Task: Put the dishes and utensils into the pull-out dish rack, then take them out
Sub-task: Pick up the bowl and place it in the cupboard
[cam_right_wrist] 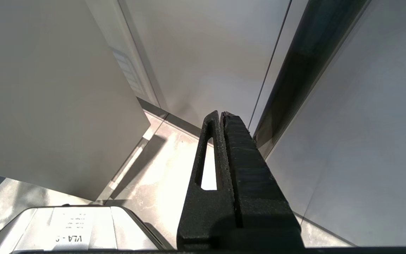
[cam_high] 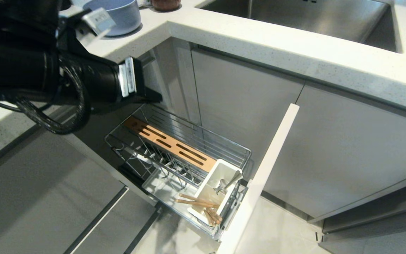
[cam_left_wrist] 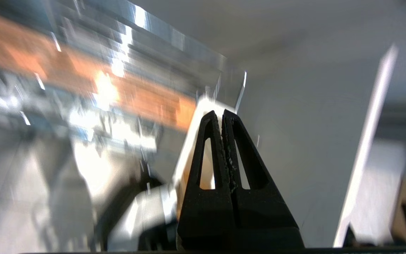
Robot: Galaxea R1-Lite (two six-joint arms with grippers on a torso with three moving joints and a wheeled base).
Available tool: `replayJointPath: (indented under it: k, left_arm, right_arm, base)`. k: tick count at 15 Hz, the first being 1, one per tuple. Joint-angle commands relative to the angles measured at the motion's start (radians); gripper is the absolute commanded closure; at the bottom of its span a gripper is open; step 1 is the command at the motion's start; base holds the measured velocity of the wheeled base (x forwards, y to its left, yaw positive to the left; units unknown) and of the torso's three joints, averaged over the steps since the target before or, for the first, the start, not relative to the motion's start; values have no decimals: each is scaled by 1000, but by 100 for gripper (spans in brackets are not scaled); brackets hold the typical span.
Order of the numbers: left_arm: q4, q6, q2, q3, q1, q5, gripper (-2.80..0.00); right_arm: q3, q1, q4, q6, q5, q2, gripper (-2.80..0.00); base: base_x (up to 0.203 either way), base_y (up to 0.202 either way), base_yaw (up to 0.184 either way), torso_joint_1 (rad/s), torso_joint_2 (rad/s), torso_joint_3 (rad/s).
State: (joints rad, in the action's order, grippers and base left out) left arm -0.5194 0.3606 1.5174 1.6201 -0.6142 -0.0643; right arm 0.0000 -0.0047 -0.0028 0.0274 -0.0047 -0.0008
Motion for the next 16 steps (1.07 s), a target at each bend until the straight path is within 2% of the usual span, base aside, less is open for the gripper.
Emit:
replayJointPath:
  k: [1, 2, 4, 5, 6, 11, 13, 16]
  left_arm:
    - [11, -63, -22, 121, 76, -5, 0]
    - [30, -104, -21, 154, 110, -7, 0]
    - [74, -159, -14, 227, 117, -28, 0]
    - [82, -191, -9, 260, 118, -59, 0]
    - [87, -199, -11, 262, 120, -81, 0]
    - [125, -217, 15, 298, 105, -78, 0]
    - [199, -362, 26, 305, 105, -79, 0]
    - [218, -441, 43, 307, 107, -82, 0]
  right_arm:
    - [2, 0, 0, 0, 0, -4, 0]
    - [2, 0, 0, 0, 0, -4, 0]
    - [2, 0, 0, 0, 0, -4, 0]
    - [2, 0, 0, 0, 0, -4, 0]
    - [2, 0, 0, 0, 0, -4, 0]
    - [2, 0, 0, 0, 0, -4, 0]
    - [2, 0, 0, 0, 0, -4, 0]
    - [2, 0, 0, 0, 0, -4, 0]
  base:
    - [0, 0, 0, 0, 0, 0]
    - [0, 0, 0, 0, 0, 0]
    - [0, 0, 0, 0, 0, 0]
    - [0, 0, 0, 0, 0, 0]
    - [0, 0, 0, 0, 0, 0]
    - [0, 0, 0, 0, 0, 0]
    - [0, 0, 0, 0, 0, 0]
    - [0, 0, 0, 0, 0, 0]
